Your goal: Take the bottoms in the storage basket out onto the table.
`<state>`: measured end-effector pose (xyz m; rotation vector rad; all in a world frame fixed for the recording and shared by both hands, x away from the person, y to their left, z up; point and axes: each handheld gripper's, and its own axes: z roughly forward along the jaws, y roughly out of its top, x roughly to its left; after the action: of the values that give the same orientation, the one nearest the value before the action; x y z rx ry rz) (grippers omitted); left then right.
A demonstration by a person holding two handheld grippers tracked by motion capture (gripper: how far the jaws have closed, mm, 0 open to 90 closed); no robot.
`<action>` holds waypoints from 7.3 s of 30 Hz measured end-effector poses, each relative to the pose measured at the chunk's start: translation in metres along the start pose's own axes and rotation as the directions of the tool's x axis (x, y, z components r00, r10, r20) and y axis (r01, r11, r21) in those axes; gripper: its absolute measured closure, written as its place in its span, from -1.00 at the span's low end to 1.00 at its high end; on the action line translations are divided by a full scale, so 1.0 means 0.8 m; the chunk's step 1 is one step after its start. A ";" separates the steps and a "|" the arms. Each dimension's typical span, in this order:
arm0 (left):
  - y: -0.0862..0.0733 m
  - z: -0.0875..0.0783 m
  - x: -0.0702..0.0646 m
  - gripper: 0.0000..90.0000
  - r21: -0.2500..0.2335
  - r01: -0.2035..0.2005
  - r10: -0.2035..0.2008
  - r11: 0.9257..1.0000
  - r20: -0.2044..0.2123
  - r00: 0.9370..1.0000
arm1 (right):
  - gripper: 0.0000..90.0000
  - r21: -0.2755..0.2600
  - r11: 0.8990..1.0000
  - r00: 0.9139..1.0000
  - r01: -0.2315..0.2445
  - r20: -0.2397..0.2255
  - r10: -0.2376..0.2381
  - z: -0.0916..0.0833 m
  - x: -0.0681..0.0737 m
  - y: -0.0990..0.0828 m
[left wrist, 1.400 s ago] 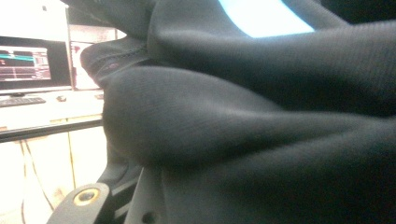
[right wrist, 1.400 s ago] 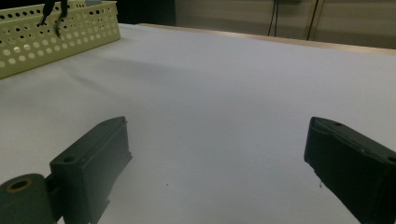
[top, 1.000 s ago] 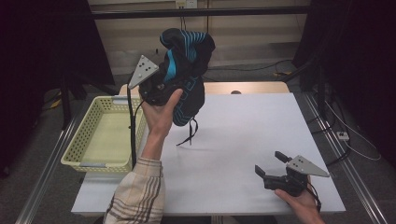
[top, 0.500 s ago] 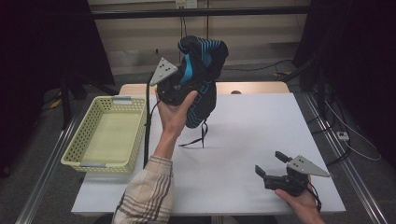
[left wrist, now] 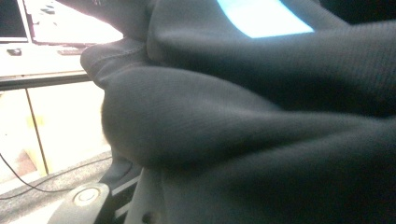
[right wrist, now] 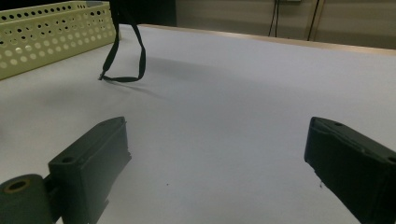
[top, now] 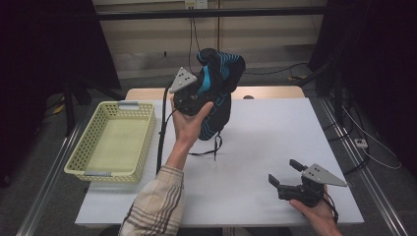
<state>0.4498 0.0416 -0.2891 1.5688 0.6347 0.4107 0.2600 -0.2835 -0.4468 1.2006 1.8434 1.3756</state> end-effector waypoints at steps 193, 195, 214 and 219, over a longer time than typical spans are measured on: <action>-0.119 0.016 0.026 -0.84 0.347 -0.049 0.079 0.937 -0.073 0.994 | -0.85 0.003 1.000 0.999 -0.029 0.022 0.029 -0.006 -0.010 -0.004; -0.118 0.013 0.024 -0.84 0.345 -0.057 0.083 0.937 -0.061 0.995 | -0.85 -0.002 1.000 0.999 -0.031 0.029 0.031 -0.007 -0.010 -0.004; -0.120 -0.027 0.003 -0.84 0.312 -0.069 0.094 0.948 -0.065 0.993 | -0.85 0.005 1.000 1.000 -0.010 0.022 0.010 -0.005 -0.002 -0.002; -0.124 -0.032 0.002 -0.86 0.328 -0.071 0.093 0.942 -0.050 0.994 | -0.85 0.008 1.000 1.000 -0.011 0.020 0.011 -0.004 -0.002 -0.003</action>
<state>0.4204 0.0644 -0.3849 1.9090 0.7159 0.4360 0.2573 -0.2865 -0.4479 1.2260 1.8332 1.3588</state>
